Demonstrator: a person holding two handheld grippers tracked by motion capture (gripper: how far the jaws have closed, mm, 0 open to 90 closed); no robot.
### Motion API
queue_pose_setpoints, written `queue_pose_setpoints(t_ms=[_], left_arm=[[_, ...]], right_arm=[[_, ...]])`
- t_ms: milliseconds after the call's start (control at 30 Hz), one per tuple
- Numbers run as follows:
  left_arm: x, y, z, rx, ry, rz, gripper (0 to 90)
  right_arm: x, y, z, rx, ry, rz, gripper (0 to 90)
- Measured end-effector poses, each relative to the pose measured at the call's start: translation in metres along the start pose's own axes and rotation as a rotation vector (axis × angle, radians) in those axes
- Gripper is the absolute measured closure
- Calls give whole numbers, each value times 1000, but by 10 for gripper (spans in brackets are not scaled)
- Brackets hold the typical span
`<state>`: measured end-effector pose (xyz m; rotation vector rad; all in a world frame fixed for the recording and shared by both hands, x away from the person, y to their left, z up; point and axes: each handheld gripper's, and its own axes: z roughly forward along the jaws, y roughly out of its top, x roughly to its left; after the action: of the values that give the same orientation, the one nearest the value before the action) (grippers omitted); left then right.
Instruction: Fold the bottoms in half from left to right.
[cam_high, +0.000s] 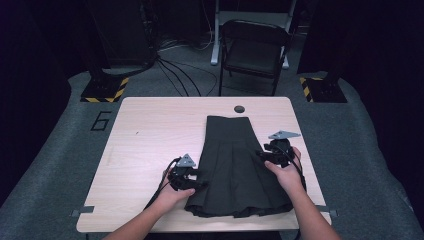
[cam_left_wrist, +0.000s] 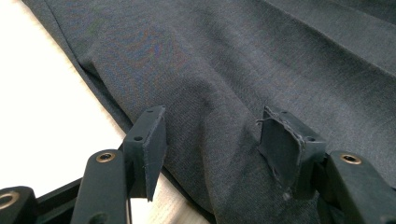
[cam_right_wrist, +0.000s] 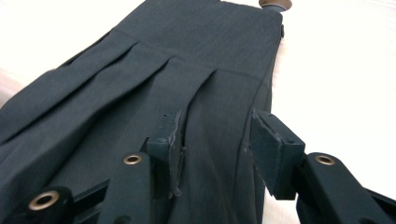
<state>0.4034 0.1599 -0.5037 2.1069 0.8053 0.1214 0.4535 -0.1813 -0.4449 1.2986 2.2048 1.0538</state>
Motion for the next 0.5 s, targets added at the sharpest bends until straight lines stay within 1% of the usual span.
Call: queue_pose_setpoints(t_ms=[67, 133, 167, 200, 233, 267, 333, 367, 400, 433, 467, 500], left_arm=[[-1, 0, -3, -1, -3, 7, 412], [-3, -1, -5, -7, -3, 3, 413], [-3, -2, -7, -8, -3, 12, 414], [-4, -2, -8, -9, -5, 6, 414], [-5, -3, -9, -11, -2, 5, 414], [-5, -4, -10, -12, -2, 7, 414], [-6, -6, -11, -9, 1, 11, 415], [-6, -7, -12, -11, 0, 0, 415], [-6, -9, -12, -7, 0, 2, 415], [-6, -10, -13, -10, 3, -4, 415], [-6, -11, -15, -10, 9, -2, 415], [-5, -12, -16, -9, 5, -5, 415]], right_arm=[[-1, 8, 6, -3, 0, 2, 526], [-2, 17, 12, 3, -2, -7, 525], [-3, 24, 19, 4, -3, -10, 523], [-3, 24, 19, 4, -3, -10, 523], [-5, 28, 23, 13, -13, -16, 524], [-6, 32, 27, 8, -16, -18, 527], [-8, 39, 36, 19, -28, -6, 529], [-10, 41, 41, 12, -33, -10, 532], [-13, 41, 44, 2, -32, -4, 532], [-15, 42, 49, 2, -29, 10, 532], [-17, 42, 53, 10, -29, 6, 531], [-18, 43, 59, 23, -52, 28, 532]])
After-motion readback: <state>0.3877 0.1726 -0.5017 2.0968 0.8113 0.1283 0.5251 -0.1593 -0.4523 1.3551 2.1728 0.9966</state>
